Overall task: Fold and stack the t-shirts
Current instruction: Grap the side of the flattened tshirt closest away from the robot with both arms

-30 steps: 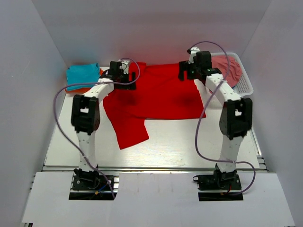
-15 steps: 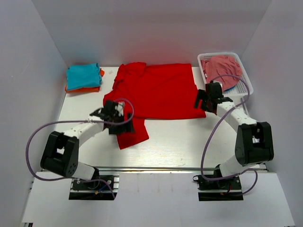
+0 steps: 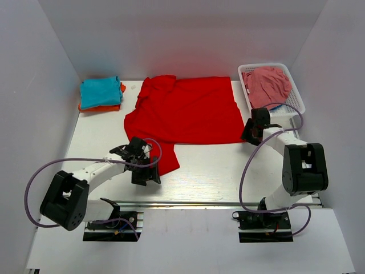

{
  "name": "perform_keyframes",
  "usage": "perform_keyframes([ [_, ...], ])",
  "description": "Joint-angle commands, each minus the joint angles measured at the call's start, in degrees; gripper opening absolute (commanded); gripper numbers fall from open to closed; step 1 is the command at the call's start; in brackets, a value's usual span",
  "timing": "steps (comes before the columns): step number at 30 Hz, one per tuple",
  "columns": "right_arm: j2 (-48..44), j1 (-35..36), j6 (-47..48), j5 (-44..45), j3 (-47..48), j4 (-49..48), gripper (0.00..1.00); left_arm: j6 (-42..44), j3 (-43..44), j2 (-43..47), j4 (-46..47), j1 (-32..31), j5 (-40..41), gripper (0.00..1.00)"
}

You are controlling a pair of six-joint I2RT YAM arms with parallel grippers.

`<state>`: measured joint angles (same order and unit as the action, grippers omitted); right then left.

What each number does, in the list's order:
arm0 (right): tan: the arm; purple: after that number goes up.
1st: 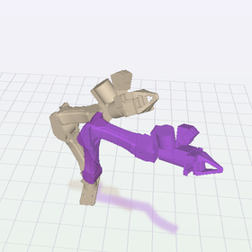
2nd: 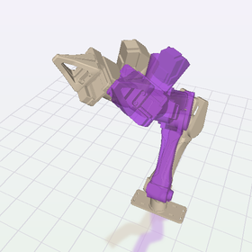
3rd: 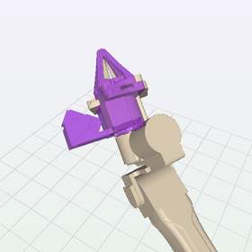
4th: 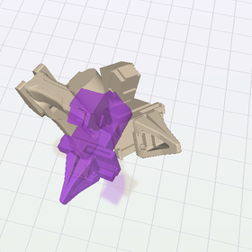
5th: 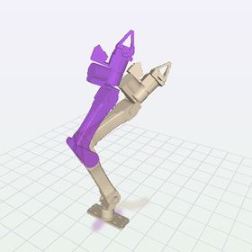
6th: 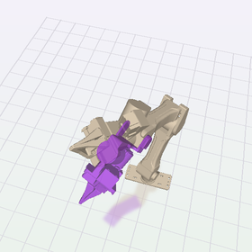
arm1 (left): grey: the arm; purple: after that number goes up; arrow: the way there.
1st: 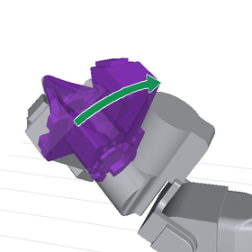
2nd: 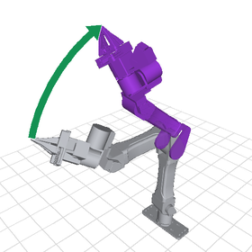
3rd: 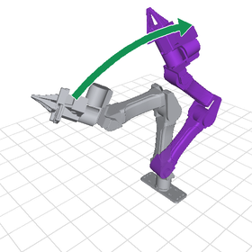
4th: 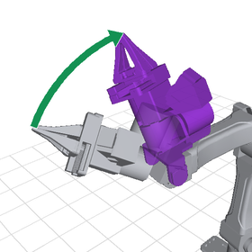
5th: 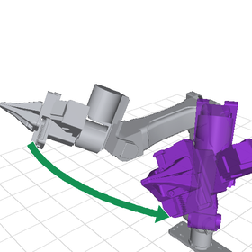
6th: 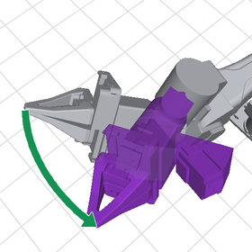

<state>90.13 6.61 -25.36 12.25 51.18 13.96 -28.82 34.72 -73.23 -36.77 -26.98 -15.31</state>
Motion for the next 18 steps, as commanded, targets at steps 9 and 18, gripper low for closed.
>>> perform_keyframes([
  [9,4.4,-0.5,2.8,-7.0,2.2,-6.2,0.10,-1.8,-1.5,-6.4,6.0,-1.6,4.7,0.19],
  [18,-0.3,-0.7,3.4,-6.5,2.6,-2.5,0.00,-2.3,-2.6,-0.8,3.0,-1.6,7.7,0.00],
])
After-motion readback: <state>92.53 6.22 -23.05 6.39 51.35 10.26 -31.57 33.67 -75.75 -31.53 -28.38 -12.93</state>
